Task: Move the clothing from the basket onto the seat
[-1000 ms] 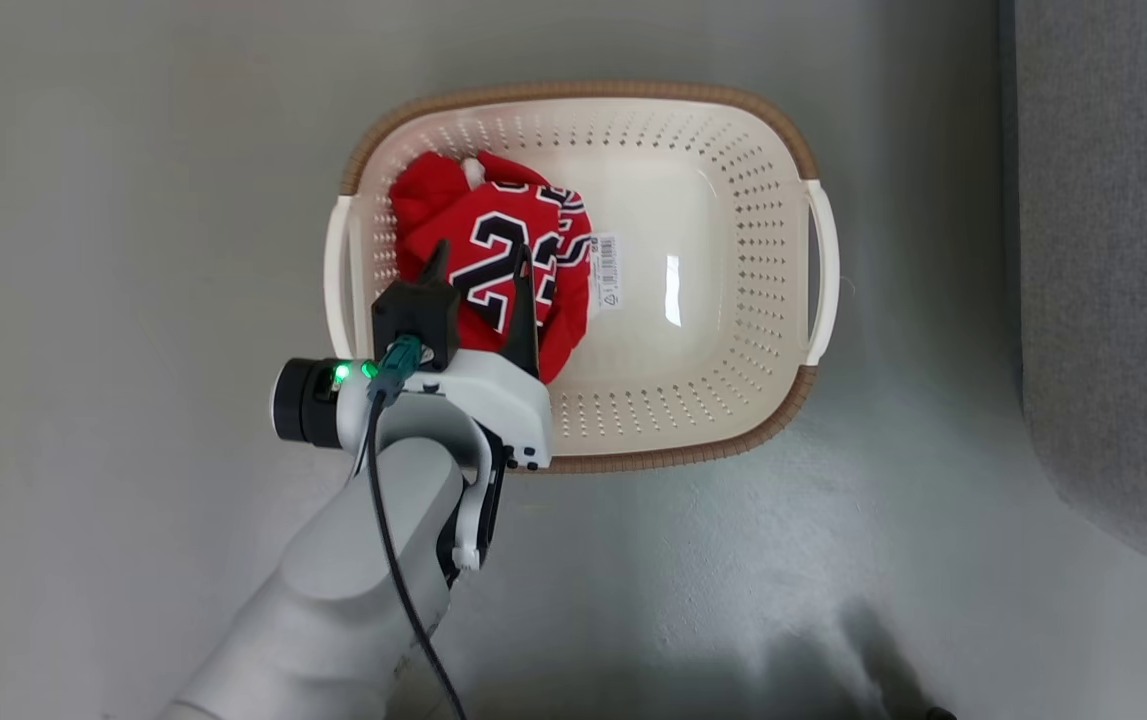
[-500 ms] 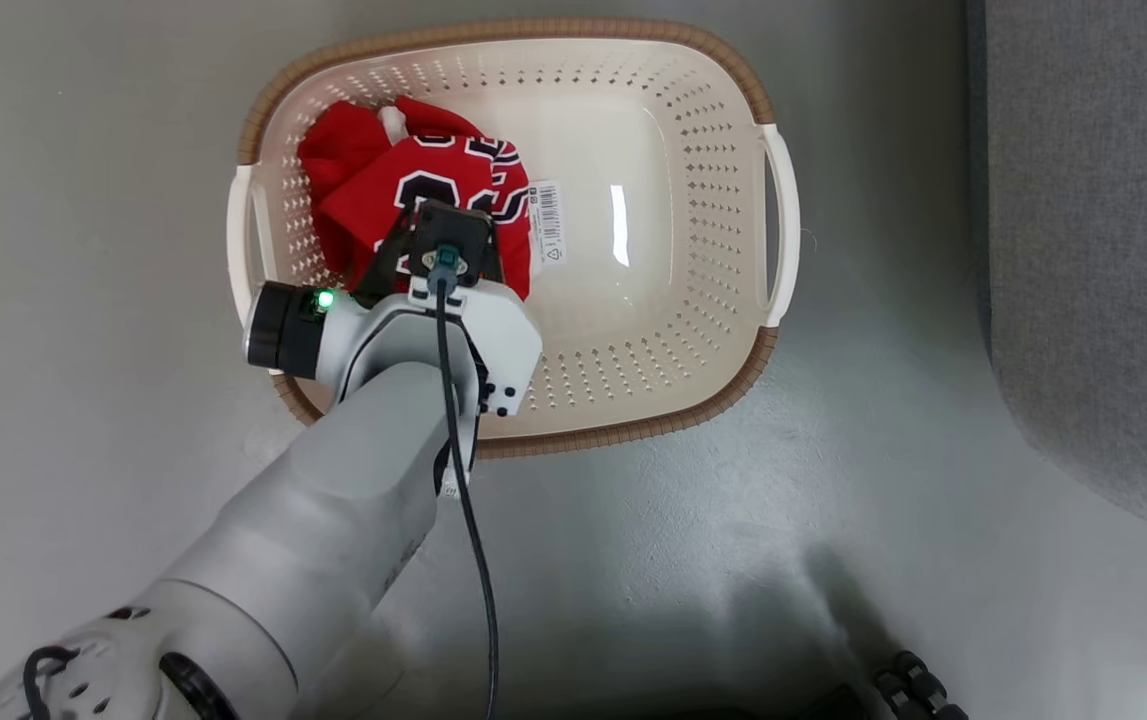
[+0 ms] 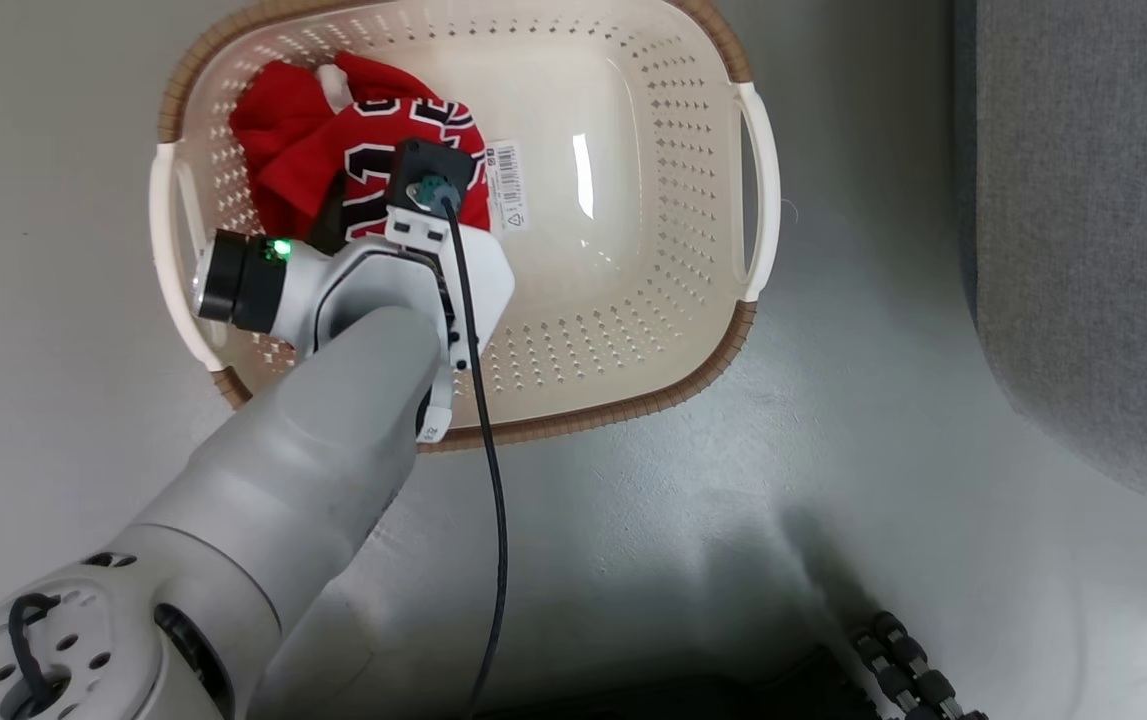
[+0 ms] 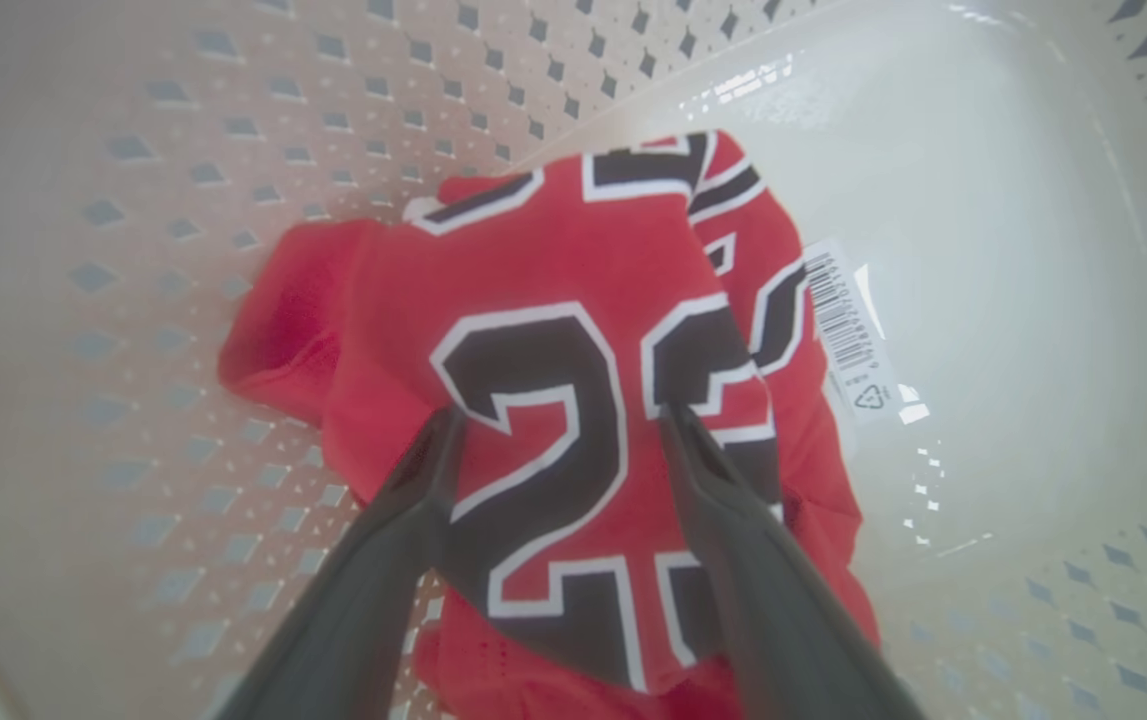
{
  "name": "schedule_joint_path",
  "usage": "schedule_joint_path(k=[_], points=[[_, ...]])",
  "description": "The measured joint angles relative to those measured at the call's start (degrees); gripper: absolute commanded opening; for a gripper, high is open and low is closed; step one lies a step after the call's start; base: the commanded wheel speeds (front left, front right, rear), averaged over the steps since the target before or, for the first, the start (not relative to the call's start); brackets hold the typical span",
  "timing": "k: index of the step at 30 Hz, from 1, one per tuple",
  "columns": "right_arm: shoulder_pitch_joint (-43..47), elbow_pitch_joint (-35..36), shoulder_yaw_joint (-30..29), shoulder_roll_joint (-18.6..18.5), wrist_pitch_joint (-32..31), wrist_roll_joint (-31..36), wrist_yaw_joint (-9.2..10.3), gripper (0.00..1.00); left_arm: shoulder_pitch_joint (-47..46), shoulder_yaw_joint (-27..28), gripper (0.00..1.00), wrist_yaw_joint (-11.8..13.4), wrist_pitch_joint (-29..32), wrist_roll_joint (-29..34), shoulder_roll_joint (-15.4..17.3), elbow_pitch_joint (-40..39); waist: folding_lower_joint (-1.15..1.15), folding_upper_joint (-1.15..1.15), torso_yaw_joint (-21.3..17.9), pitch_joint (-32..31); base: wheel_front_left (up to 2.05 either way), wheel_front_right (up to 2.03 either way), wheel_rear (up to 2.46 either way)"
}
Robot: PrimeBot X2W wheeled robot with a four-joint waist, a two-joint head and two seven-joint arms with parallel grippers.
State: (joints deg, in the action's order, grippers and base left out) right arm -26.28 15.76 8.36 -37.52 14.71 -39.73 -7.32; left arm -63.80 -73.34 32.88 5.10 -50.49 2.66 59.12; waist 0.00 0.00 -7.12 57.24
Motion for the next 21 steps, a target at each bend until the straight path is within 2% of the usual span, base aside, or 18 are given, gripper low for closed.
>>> schedule_joint_path(k=[9, 10, 11, 12, 17, 21], points=[[-1.45, 1.33, 0.03, 0.62, 0.01, -0.01, 0.0, 1.0, -1.38, -0.22, 1.0, 0.09, 5.73, 4.24, 0.01, 2.54, 0.0, 0.0, -1.5, 2.37, 0.0, 0.0, 0.0], [-1.47, 1.55, 0.04, 0.7, 0.01, -0.01, 0.0, 1.0, -1.38, -0.23, 0.67, -0.08, 5.99, 4.57, 0.01, 2.59, 0.0, 0.0, -1.56, 2.52, 0.0, 0.0, 0.0], [-1.49, 1.69, 0.07, 0.79, 0.01, -0.01, 0.0, 1.0, -1.38, -0.23, 0.04, -0.1, 5.99, 4.61, 0.01, 2.65, 0.0, 0.0, -1.6, 2.61, 0.0, 0.0, 0.0], [-1.54, 1.71, 0.11, 0.82, 0.01, -0.01, 0.0, 1.0, -1.38, -0.23, 0.0, -0.26, 6.06, 4.63, 0.0, 2.74, 0.0, 0.0, -1.62, 2.65, 0.0, 0.0, 0.0], [-1.93, 1.62, 0.22, 0.86, 0.01, -0.01, 0.0, 1.0, -1.36, -0.23, 0.0, -1.69, 5.9, 4.24, 0.02, 2.91, 0.0, 0.0, -1.51, 2.18, 0.0, 0.0, 0.0], [-1.95, 1.37, 0.2, 0.87, 0.01, -0.09, 0.0, 1.0, -1.25, -0.25, 0.0, -3.1, 3.14, 3.26, 0.07, 3.0, 0.0, 0.0, -1.27, 0.98, 0.0, 0.0, 0.0]])
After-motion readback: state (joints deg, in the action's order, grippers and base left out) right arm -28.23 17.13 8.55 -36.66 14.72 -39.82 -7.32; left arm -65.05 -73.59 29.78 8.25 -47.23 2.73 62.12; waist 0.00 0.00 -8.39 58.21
